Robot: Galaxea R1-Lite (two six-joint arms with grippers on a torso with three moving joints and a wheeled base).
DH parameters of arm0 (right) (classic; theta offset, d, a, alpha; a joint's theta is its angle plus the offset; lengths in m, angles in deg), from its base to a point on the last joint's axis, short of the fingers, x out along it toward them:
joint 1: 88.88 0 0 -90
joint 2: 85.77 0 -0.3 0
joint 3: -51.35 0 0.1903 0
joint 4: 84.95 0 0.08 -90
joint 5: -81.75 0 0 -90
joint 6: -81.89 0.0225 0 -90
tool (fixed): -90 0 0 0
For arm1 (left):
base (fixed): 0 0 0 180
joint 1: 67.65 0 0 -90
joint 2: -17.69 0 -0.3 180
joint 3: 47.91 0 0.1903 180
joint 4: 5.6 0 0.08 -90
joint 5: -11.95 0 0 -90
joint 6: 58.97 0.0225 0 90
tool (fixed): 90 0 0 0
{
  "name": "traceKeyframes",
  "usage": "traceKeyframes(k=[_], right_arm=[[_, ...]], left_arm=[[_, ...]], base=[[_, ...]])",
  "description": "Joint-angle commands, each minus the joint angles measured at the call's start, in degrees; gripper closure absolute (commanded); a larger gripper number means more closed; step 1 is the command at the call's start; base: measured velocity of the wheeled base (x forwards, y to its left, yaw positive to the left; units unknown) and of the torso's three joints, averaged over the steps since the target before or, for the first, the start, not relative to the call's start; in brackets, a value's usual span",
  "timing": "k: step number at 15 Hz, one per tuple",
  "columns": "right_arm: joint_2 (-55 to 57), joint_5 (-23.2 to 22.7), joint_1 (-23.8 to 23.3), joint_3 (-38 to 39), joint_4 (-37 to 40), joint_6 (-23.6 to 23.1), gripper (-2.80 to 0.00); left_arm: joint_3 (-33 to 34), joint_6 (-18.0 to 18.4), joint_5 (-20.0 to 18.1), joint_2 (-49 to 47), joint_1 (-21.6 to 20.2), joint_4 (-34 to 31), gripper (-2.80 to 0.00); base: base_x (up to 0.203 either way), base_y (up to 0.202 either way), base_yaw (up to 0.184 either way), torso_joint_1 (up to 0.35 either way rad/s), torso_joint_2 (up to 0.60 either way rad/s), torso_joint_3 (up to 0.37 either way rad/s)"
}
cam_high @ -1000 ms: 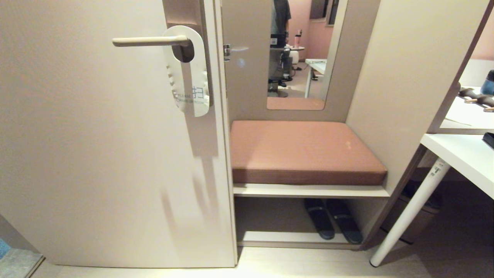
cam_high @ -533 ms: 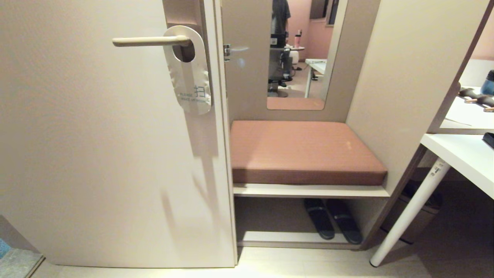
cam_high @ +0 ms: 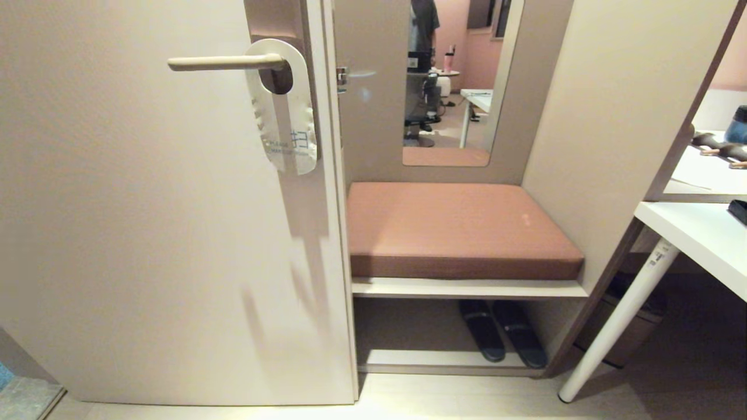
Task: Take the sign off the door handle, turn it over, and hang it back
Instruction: Take down the sign
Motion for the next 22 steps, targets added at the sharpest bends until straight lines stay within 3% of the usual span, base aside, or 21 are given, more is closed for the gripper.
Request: traceKeyframes(k=[1,16,22], right_arm=[[0.0,0.0,0.0,0.0,0.0,0.0,0.0],[0.0,0.0,0.0,0.0,0.0,0.0,0.0],[0.0,0.0,0.0,0.0,0.0,0.0,0.0]], left_arm=[[0.0,0.2,0.0,-0.1,0.0,0.0,0.0],[0.0,-0.2,0.1,-0.1,0.0,-0.1,0.0],[0.0,-0.6,0.2,-0.1,0.0,-0.1,0.0]], base=[[0.0,0.0,0.0,0.0,0.0,0.0],[0.001,0.169,-0.002,0.003,0.0,0.002],[0.0,0.012,0.0,0.001,0.0,0.001]])
